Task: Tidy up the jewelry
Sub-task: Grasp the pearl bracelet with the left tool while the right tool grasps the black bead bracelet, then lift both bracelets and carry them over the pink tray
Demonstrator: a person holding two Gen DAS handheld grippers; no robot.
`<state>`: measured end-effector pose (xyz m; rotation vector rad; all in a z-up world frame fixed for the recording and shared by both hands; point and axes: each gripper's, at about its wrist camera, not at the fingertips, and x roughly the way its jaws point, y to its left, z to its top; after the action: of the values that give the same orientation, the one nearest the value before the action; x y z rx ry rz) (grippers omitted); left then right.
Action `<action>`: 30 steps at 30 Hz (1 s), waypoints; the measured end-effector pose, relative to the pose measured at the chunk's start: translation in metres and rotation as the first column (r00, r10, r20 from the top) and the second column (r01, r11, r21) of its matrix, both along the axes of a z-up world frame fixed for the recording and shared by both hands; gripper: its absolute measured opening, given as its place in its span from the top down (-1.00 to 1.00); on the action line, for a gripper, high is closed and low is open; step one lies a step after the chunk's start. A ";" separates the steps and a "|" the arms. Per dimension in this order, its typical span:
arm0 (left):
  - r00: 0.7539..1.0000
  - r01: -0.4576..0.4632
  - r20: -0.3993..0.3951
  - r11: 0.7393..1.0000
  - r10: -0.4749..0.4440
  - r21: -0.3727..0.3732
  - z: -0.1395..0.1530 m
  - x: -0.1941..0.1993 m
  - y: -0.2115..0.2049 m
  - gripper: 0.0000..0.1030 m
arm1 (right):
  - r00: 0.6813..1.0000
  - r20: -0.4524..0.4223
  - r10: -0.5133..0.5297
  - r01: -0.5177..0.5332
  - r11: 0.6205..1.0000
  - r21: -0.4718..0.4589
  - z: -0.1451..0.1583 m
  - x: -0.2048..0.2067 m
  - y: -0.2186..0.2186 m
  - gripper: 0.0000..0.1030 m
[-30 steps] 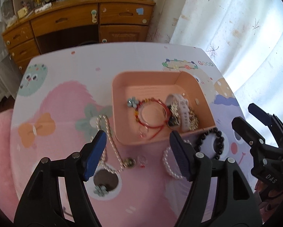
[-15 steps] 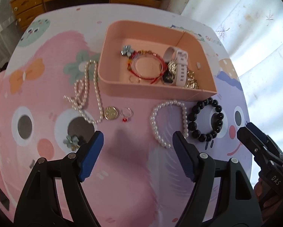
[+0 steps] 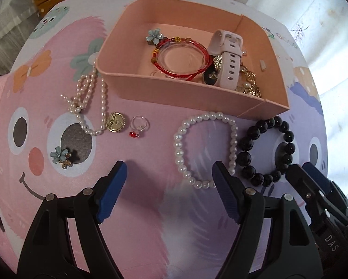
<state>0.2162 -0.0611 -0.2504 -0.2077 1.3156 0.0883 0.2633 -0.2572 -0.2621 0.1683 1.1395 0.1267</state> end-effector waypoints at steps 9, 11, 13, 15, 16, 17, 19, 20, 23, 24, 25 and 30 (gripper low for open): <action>0.994 0.086 0.050 0.987 -0.093 0.139 0.004 -0.002 -0.043 -0.04 | 0.999 0.023 0.045 -0.043 0.996 -0.080 -0.010 0.011 0.007 0.33; 0.994 0.082 0.062 0.990 -0.089 0.113 0.006 -0.003 -0.046 0.16 | 0.998 0.031 0.051 -0.048 0.995 -0.088 -0.012 0.012 0.005 0.39; 0.995 0.060 0.069 0.994 -0.067 0.095 0.009 -0.006 -0.051 0.26 | 0.997 0.038 0.066 -0.062 0.992 -0.108 -0.013 0.014 0.007 0.49; 0.995 0.049 0.078 0.994 -0.057 0.097 0.011 -0.007 -0.054 0.45 | 0.996 0.044 0.078 -0.073 0.992 -0.105 -0.013 0.015 0.006 0.56; 0.995 0.048 0.085 0.994 -0.056 0.098 0.013 -0.010 -0.054 0.53 | 0.996 0.048 0.076 -0.071 0.992 -0.101 -0.014 0.014 0.005 0.57; 0.994 0.047 0.091 0.994 -0.057 0.099 0.014 -0.012 -0.054 0.71 | 0.997 0.054 0.057 -0.052 0.994 -0.097 -0.014 0.014 0.003 0.57; 0.992 0.055 0.103 0.993 -0.066 0.109 0.016 -0.014 -0.055 0.88 | 0.998 0.059 0.016 -0.012 0.998 -0.067 -0.015 0.014 -0.003 0.60; 0.992 0.057 0.106 0.993 -0.069 0.107 0.014 -0.013 -0.050 0.89 | 0.998 0.061 0.007 -0.004 0.998 -0.056 -0.015 0.014 -0.004 0.60; 0.992 0.055 0.110 0.995 -0.065 0.086 0.013 -0.008 -0.036 0.89 | 0.998 0.069 -0.007 0.010 0.999 -0.035 -0.014 0.013 -0.009 0.68; 0.992 0.054 0.109 0.995 -0.062 0.079 0.013 -0.009 -0.035 0.89 | 0.997 0.071 -0.014 0.016 0.999 -0.034 -0.013 0.013 -0.010 0.73; 0.992 0.053 0.109 0.996 -0.061 0.073 0.010 -0.004 -0.026 0.89 | 0.997 0.070 -0.019 0.021 0.999 -0.032 -0.013 0.013 -0.011 0.73; 0.992 0.056 0.115 0.998 -0.059 0.032 0.009 -0.006 -0.013 0.89 | 0.995 0.091 -0.048 0.049 0.999 -0.013 -0.007 0.009 -0.016 0.73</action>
<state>0.2100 -0.0745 -0.2413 -0.1483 1.2025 0.0453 0.2720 -0.2733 -0.2692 0.1749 1.0454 0.0817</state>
